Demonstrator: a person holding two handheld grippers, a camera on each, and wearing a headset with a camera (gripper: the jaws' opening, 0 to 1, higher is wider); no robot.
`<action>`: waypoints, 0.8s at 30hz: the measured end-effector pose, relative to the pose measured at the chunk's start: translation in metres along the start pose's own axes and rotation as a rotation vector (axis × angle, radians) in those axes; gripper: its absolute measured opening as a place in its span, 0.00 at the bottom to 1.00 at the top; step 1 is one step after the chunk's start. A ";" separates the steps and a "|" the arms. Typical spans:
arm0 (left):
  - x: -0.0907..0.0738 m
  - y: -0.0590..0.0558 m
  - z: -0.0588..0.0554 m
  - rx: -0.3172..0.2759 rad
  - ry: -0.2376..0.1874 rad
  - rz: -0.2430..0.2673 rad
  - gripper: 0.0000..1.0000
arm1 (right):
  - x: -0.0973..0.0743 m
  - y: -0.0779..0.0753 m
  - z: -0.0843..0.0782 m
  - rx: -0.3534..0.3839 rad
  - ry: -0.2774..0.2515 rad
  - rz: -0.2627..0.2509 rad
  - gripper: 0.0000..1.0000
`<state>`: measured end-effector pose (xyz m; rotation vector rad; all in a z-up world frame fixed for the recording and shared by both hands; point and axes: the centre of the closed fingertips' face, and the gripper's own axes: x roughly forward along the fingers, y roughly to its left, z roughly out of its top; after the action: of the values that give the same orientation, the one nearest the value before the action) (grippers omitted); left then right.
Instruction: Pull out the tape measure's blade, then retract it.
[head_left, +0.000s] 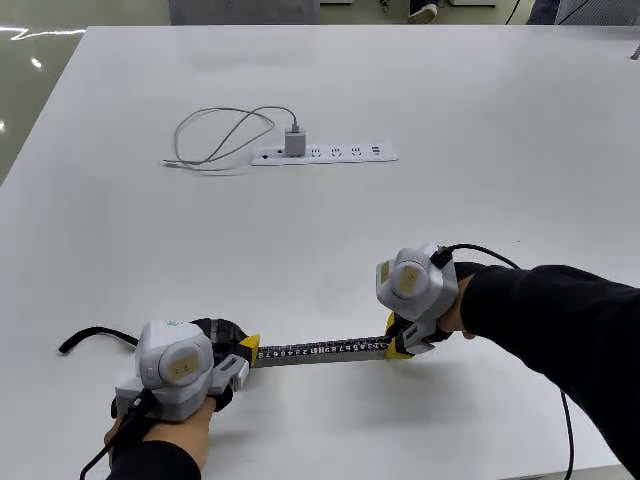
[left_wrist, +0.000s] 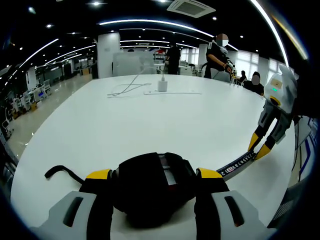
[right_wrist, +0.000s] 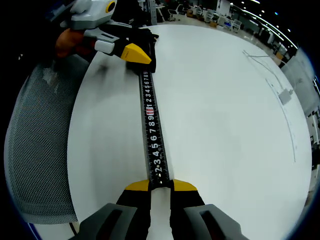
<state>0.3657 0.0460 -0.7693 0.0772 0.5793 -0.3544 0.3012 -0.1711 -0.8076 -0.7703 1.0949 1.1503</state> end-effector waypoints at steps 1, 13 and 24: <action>0.000 0.000 0.000 0.001 -0.001 0.000 0.62 | 0.000 0.000 0.000 -0.002 0.000 0.001 0.10; 0.000 0.000 0.000 0.009 -0.011 -0.002 0.62 | 0.002 0.001 0.006 -0.007 0.004 -0.001 0.10; 0.000 -0.001 0.000 0.007 0.000 -0.013 0.62 | 0.005 0.001 0.011 -0.010 -0.001 -0.024 0.10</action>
<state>0.3652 0.0456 -0.7691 0.0803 0.5790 -0.3692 0.3032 -0.1594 -0.8086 -0.7886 1.0775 1.1367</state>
